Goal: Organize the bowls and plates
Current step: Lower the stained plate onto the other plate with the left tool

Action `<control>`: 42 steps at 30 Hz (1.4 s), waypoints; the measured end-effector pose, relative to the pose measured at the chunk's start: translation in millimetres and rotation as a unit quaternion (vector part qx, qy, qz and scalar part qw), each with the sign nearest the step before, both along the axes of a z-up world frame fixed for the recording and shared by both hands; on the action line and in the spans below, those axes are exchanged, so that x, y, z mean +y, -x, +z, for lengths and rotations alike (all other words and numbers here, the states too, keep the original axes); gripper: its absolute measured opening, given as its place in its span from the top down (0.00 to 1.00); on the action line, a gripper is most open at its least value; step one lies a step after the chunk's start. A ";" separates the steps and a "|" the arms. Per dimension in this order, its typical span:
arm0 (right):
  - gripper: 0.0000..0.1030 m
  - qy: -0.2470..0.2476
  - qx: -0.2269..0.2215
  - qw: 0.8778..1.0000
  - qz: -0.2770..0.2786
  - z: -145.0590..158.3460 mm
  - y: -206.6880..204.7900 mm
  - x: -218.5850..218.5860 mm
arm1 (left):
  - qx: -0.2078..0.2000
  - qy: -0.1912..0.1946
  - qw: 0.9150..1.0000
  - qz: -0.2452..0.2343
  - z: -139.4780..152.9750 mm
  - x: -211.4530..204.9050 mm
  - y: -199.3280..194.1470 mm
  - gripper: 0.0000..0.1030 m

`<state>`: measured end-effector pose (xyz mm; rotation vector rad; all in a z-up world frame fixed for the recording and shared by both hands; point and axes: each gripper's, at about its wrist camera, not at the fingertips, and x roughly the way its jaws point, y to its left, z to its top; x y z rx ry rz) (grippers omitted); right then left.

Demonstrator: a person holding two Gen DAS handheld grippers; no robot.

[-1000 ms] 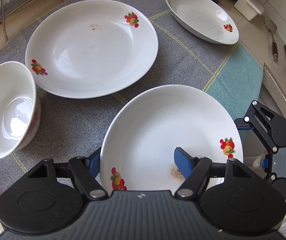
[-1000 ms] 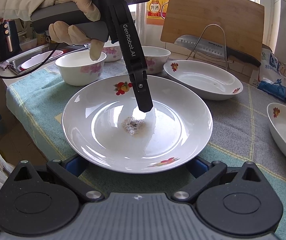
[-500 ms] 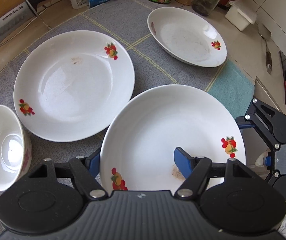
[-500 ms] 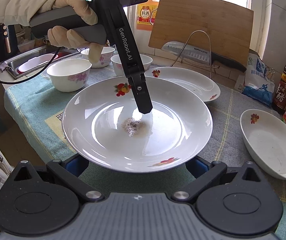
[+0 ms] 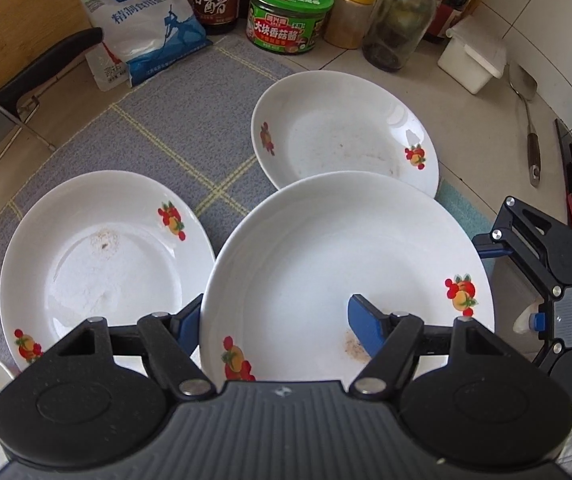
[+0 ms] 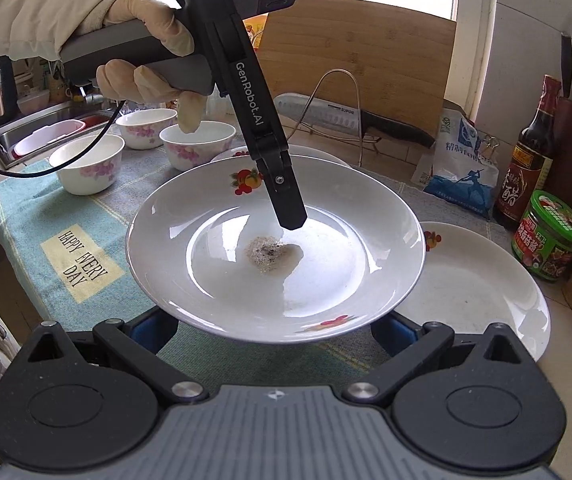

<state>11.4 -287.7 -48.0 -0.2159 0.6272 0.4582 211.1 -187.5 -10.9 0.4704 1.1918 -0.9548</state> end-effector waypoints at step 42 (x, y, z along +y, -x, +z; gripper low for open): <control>0.00 -0.021 0.034 0.992 -0.124 -16.6 -36.8 -105.0 | 0.011 -0.012 0.995 -0.100 -41.4 -149.0 -55.4 0.29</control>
